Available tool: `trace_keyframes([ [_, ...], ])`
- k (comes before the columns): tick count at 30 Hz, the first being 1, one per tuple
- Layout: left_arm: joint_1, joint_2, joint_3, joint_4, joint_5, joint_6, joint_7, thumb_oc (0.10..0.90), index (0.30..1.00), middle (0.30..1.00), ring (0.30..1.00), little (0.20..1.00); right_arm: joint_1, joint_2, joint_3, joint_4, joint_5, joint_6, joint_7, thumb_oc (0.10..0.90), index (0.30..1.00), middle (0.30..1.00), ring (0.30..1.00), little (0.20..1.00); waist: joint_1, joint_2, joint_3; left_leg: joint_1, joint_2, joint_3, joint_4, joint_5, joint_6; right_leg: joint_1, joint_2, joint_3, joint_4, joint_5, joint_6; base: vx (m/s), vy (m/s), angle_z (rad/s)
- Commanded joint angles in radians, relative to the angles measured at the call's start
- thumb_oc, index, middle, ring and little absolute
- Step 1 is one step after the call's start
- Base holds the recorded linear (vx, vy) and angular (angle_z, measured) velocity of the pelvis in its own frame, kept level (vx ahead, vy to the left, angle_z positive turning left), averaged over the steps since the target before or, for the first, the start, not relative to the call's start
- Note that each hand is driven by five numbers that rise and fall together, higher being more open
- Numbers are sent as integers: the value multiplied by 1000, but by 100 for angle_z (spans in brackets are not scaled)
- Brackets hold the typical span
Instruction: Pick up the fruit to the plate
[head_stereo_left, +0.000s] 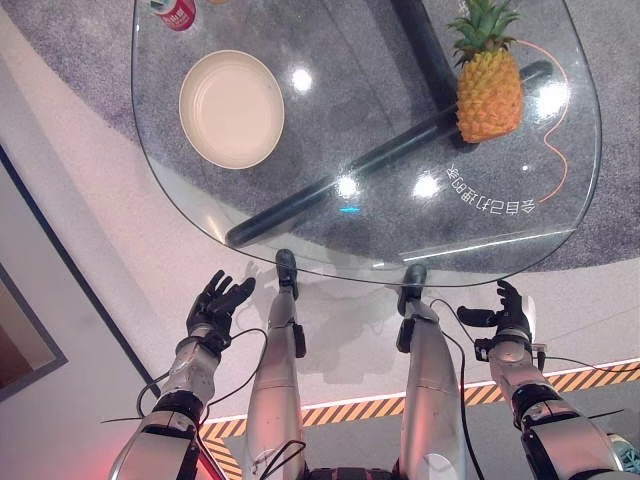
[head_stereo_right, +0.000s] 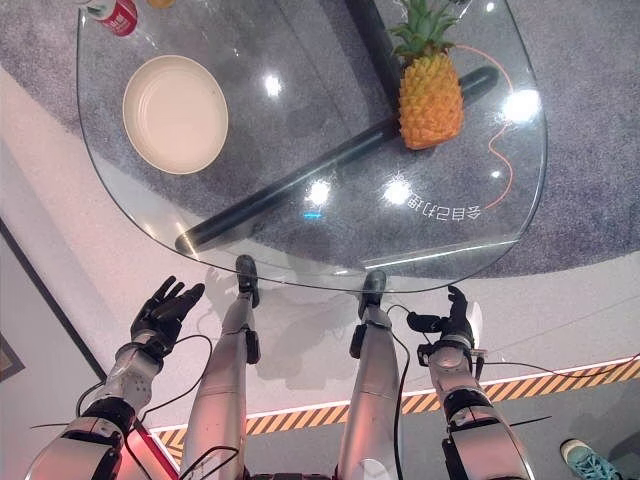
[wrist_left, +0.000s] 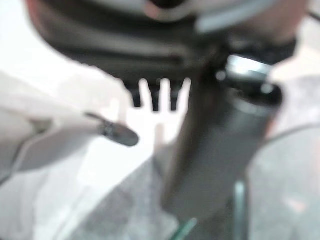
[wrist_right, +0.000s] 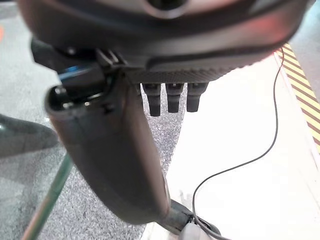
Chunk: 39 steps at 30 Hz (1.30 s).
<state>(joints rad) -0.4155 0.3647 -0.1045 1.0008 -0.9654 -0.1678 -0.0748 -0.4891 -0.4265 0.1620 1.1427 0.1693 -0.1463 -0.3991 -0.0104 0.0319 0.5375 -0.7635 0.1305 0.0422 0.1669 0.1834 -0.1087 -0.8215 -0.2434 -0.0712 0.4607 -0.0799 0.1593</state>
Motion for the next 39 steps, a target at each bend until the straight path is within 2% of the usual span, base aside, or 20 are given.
trace_keyframes([
  [1, 13, 63, 16, 28, 24, -33, -4, 800, 900, 900, 900, 900, 35, -58, 0, -30, 35, -20, -63, 800, 900, 900, 900, 900, 3, -18, -17, -51, 13, -80, 168, -138, -26, -2, -16, -14, -135, 162, 14, 0, 0, 0],
  [3, 13, 64, 13, 31, 31, -32, -9, 800, 900, 900, 900, 900, 27, -66, -5, -22, 69, -19, -67, 800, 900, 900, 900, 900, 5, -16, -17, -51, 14, -77, 163, -136, -26, -1, -18, -18, -136, 162, 15, 0, 0, 0],
  [4, 10, 66, 9, 33, 35, -30, -12, 800, 900, 900, 900, 900, 21, -76, -23, -6, 174, -27, -54, 800, 900, 900, 900, 900, 6, -14, -17, -52, 15, -78, 164, -136, -27, -2, -20, -19, -135, 161, 14, 0, 0, 0],
  [6, 16, 64, 8, 43, 39, -37, -21, 800, 900, 900, 900, 900, 25, -86, -80, 23, 271, -51, -45, 800, 900, 900, 900, 900, 5, -9, -17, -53, 16, -78, 166, -139, -27, -3, -21, -18, -132, 158, 14, 0, 0, 0],
  [8, 20, 62, 8, 41, 38, -42, -20, 800, 900, 900, 900, 900, 28, -97, -115, 33, 290, -75, -58, 800, 900, 900, 900, 900, 4, -5, -17, -54, 16, -75, 166, -141, -26, -5, -22, -17, -132, 159, 15, 0, 0, 0],
  [10, 25, 63, 2, 30, 42, -47, -12, 800, 900, 900, 900, 900, 25, -117, -138, 21, 295, -121, -112, 800, 900, 900, 900, 900, 4, -3, -17, -56, 14, -74, 167, -143, -24, -8, -25, -18, -136, 165, 18, 0, 0, 0],
  [12, 30, 71, 0, 21, 40, -46, -10, 800, 900, 900, 900, 900, 19, -148, -170, -19, 305, -163, -212, 800, 900, 900, 900, 900, 1, -4, -17, -57, 13, -73, 169, -146, -24, -9, -28, -16, -142, 170, 21, 0, 0, 0],
  [14, 30, 71, -6, 24, 39, -50, -9, 800, 900, 900, 900, 900, 14, -161, -197, -37, 339, -184, -258, 800, 900, 900, 900, 900, 0, -4, -17, -56, 13, -73, 168, -148, -24, -7, -28, -14, -147, 173, 22, 0, 0, 0],
  [17, 29, 75, -13, 30, 38, -55, -16, 800, 900, 900, 900, 900, -12, -196, -268, -50, 537, -265, -261, 800, 900, 900, 900, 900, -1, -5, -17, -49, 13, -72, 162, -153, -22, 1, -26, -15, -155, 175, 24, 9, -25, 0],
  [20, 28, 80, -15, 23, 38, -54, -13, 800, 900, 900, 900, 900, -45, -215, -312, -94, 597, -340, -291, 800, 900, 900, 900, 900, 0, -8, -17, -52, 9, -73, 149, -141, -20, 1, -27, -20, -169, 189, 23, -6, -11, 0],
  [27, 22, 88, -37, 16, 23, -49, -5, 800, 900, 900, 900, 900, -143, -307, -309, -178, 528, -395, -471, 800, 900, 900, 900, 900, 5, -11, -17, -45, 9, -72, 126, -130, -19, 10, -29, -32, -190, 200, 25, 0, 0, 0],
  [30, 31, 88, -52, -1, 12, -50, 6, 800, 900, 900, 900, 900, -183, -339, -283, -288, 450, -448, -594, 800, 900, 900, 900, 900, 6, -9, -17, -44, 9, -73, 125, -136, -20, 11, -31, -35, -188, 193, 24, 0, 0, 0],
  [33, 41, 90, -53, -19, 10, -49, 12, 800, 900, 900, 900, 900, -194, -346, -282, -378, 383, -480, -645, 800, 900, 900, 900, 900, 6, -9, -17, -40, 9, -72, 117, -134, -19, 16, -31, -37, -193, 191, 25, 0, 0, 0],
  [36, 48, 91, -50, -29, 6, -44, 13, 800, 900, 900, 900, 900, -209, -356, -272, -509, 262, -477, -704, 800, 900, 900, 900, 900, 3, -7, -17, -41, 7, -71, 110, -130, -16, 13, -29, -34, -195, 192, 25, 6, 21, 0],
  [39, 52, 83, -45, -31, 3, -42, 15, 800, 900, 900, 900, 900, -226, -360, -250, -643, 130, -428, -749, 800, 900, 900, 900, 900, -1, -5, -17, -37, 7, -69, 101, -124, -15, 14, -26, -31, -200, 191, 25, 1, 51, -1],
])
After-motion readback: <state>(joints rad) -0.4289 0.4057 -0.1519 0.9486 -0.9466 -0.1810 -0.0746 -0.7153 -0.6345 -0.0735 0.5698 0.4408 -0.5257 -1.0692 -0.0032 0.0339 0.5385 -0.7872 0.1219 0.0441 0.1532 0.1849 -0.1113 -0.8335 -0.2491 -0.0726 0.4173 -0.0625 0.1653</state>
